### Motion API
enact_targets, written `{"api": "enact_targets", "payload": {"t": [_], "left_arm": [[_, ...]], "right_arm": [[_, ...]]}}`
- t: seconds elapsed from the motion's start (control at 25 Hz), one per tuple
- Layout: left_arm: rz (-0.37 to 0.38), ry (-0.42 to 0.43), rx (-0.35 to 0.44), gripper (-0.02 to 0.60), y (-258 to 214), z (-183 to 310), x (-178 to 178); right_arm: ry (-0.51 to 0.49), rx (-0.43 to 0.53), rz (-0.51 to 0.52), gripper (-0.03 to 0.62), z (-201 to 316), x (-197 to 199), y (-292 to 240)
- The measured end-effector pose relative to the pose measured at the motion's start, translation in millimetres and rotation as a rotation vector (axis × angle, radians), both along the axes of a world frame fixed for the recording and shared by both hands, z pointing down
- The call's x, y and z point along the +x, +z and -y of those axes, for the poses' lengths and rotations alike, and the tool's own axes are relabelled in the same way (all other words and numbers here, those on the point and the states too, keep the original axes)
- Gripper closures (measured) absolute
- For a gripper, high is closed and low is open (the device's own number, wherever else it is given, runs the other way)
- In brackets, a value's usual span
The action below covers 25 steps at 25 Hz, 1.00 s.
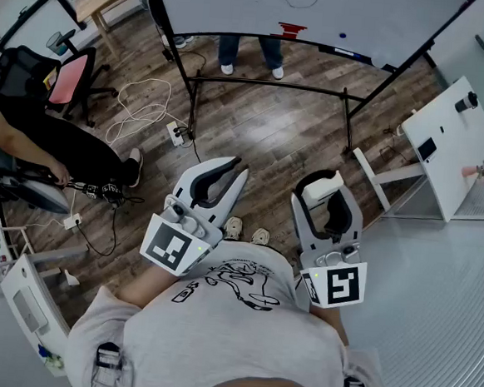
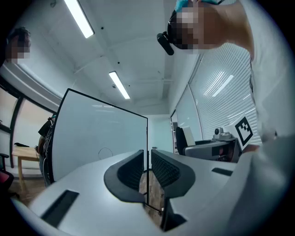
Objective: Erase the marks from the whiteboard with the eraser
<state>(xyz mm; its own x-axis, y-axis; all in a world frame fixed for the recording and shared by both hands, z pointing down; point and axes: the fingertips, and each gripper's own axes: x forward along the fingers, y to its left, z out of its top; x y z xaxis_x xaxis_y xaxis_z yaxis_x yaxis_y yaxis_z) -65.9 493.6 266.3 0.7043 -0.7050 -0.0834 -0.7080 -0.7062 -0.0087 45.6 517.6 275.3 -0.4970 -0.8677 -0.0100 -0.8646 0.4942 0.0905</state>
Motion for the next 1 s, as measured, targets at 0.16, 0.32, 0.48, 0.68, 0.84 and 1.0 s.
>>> {"api": "enact_targets", "payload": {"t": [0.16,0.32,0.48,0.68,0.84,1.0], "left_arm": [[-0.015,0.009,0.008,0.52,1,9,-9],[-0.038,0.014,0.02,0.52,-1,19,-24],[-0.041,0.015,0.02,0.52,1,29,-42],[-0.039,0.018,0.015,0.52,2,40,-53],[-0.034,0.013,0.003,0.52,7,48,-58],[-0.034,0.012,0.001,0.52,7,58,-59]], "right_arm": [[-0.013,-0.003,0.023,0.333,9,-14,-2],[0.003,0.001,0.007,0.333,20,-27,-1],[0.019,0.007,0.003,0.333,29,-41,0],[0.023,-0.005,0.009,0.333,40,-51,4],[0.035,-0.01,0.01,0.333,49,-52,6],[0.038,-0.006,-0.005,0.333,59,-53,5]]}}
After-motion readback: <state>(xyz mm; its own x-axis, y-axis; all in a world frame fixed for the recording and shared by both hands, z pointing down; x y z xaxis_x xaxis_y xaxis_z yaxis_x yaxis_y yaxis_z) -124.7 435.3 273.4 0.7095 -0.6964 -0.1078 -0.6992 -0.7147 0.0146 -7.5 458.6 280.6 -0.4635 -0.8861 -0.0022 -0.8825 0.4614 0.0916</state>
